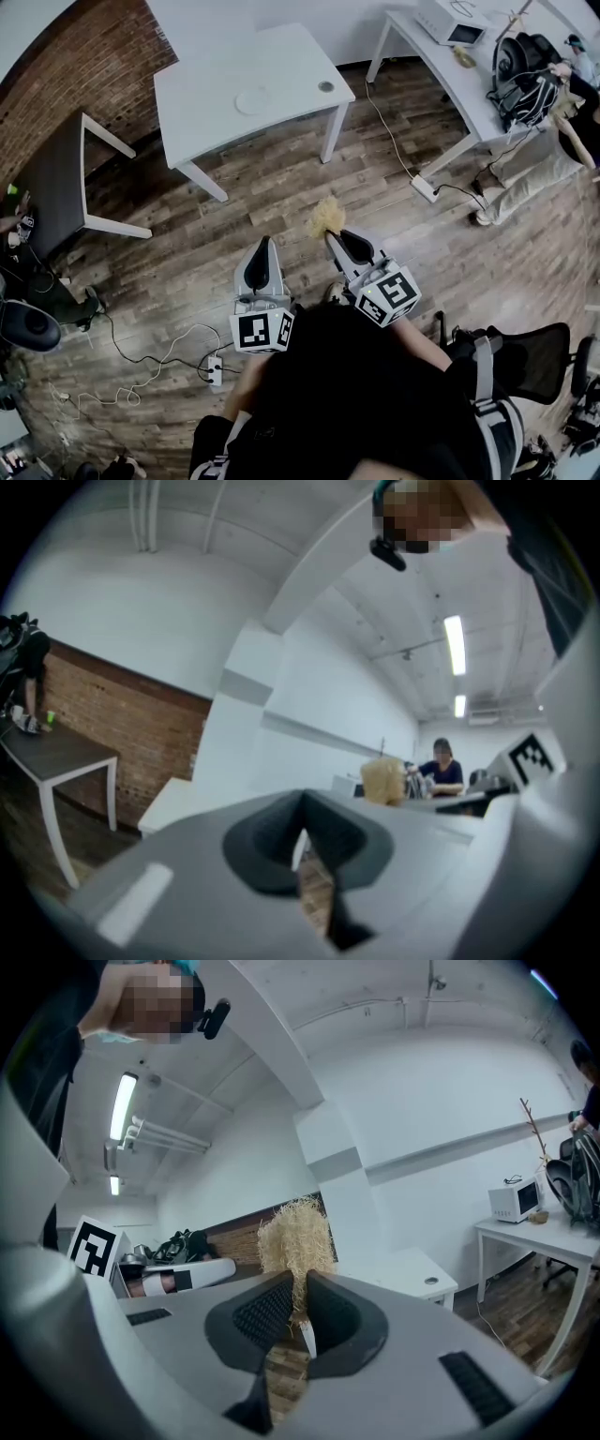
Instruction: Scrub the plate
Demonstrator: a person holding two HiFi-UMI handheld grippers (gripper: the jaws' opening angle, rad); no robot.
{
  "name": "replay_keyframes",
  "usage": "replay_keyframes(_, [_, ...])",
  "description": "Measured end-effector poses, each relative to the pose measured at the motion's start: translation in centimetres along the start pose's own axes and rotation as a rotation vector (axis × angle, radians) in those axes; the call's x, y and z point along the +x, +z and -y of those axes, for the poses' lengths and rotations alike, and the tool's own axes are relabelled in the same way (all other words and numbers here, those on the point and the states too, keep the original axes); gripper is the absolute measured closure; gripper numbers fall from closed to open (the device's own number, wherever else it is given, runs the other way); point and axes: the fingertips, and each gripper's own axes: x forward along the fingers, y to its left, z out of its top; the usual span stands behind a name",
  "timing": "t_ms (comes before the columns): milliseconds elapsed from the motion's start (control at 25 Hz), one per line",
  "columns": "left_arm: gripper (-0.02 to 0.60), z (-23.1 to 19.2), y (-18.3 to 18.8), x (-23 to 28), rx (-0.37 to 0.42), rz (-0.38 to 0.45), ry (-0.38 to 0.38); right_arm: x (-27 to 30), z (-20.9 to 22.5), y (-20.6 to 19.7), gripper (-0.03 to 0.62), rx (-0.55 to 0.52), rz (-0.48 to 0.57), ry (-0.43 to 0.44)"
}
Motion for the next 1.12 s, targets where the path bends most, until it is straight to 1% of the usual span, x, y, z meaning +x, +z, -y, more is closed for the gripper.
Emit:
replay_keyframes(200, [0.578,-1.4,0.0,-0.2,-0.004,-0.003,0.006,1.0,-0.5,0.1,0.553,0.015,0.002,0.013])
replay_keyframes(520, [0.578,-5.3,0.3,-1.1,-0.013,-0.008,-0.004,3.9,-2.7,-0.5,0.553,0.013,-0.014,-0.01])
replay_keyframes(760, [0.578,-8.9,0.1,-1.8,-0.033,-0.023,-0.035,6.3,-4.5,-1.3,0.553,0.004,-0.026,-0.057])
replay_keyframes(960, [0.578,-10.3,-0.3,-2.3,-0.027,-0.02,-0.059,7.3,-5.0,-1.4,0.553,-0.018,-0.017,-0.098])
replay_keyframes(1120, [0.578,-11.2,-0.7,-2.2,-0.047,-0.029,-0.064,8.3,-5.3,-1.3,0.553,-0.02,-0.021,-0.109])
